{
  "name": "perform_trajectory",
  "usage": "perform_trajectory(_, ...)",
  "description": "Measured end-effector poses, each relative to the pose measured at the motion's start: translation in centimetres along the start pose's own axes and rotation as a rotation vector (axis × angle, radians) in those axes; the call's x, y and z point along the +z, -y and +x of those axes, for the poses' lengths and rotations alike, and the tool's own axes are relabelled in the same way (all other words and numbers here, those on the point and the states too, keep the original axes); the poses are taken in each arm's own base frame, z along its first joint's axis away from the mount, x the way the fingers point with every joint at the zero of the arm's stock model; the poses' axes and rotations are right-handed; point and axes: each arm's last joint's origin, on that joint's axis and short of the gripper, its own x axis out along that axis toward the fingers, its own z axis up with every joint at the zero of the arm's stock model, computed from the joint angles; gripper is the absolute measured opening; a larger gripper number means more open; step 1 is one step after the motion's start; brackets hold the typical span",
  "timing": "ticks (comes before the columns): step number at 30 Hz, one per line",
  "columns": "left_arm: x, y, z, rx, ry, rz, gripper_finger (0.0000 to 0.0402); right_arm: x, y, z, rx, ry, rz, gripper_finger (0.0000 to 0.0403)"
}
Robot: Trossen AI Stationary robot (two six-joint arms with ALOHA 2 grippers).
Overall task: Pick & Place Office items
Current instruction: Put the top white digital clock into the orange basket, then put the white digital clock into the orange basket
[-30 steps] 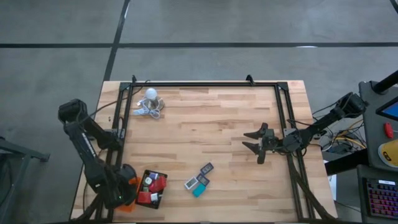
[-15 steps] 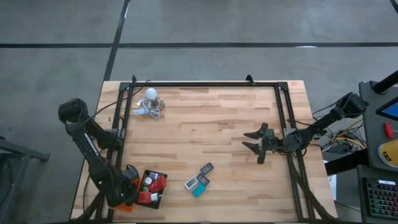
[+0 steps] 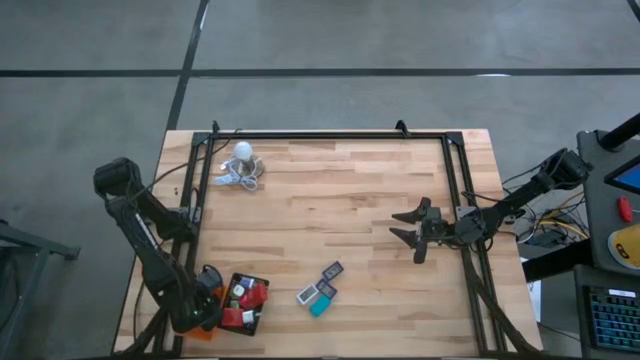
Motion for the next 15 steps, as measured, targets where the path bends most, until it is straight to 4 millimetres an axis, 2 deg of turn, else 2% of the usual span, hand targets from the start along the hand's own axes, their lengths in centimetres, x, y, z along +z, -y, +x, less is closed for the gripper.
perform_trajectory(7,-0.3,0.9,-1.0,-0.036,-0.018,-0.021,0.026,0.0,0.0,0.0,0.001,0.0,0.0,0.021)
perform_trajectory(15,-0.5,2.1,-4.2,0.042,0.012,-0.039,0.0259,0.0,0.0,0.0,0.0,0.0,0.0,0.021)
